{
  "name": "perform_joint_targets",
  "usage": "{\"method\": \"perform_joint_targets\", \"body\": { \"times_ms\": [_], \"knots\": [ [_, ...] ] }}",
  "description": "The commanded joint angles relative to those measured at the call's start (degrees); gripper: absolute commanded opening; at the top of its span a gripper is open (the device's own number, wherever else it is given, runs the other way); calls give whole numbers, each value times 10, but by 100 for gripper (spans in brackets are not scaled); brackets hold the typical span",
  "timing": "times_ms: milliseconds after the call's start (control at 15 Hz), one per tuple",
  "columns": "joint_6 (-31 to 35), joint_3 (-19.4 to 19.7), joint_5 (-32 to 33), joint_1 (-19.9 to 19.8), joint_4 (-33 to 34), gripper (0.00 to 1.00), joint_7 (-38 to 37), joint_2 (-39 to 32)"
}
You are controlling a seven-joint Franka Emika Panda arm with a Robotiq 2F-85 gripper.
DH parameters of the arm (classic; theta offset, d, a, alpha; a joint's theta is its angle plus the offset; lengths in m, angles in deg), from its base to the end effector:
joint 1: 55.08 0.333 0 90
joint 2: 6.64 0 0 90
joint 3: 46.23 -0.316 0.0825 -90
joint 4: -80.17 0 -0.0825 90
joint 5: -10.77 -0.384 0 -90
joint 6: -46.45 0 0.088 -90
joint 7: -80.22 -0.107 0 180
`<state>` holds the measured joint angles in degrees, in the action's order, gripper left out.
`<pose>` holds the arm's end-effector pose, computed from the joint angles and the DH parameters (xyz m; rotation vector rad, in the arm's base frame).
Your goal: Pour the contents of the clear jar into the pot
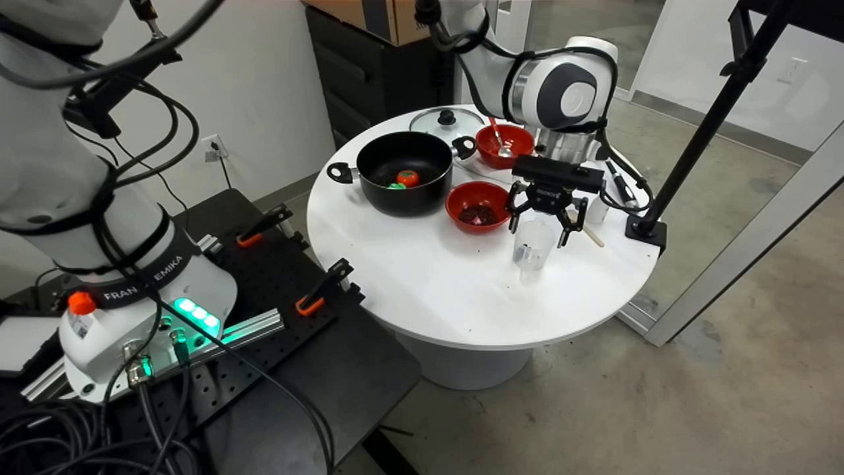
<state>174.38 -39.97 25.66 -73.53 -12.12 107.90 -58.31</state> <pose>0.5884 -0.2738 0.0792 2.9423 0.4009 -0.5550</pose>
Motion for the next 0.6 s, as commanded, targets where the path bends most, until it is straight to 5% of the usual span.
{"method": "perform_joint_targets", "body": {
  "times_ms": [0,533],
  "knots": [
    [-43,3,-12,0,54,100,-12,-32],
    [-57,2,-10,-1,75,100,-21,-54]
  ]
}}
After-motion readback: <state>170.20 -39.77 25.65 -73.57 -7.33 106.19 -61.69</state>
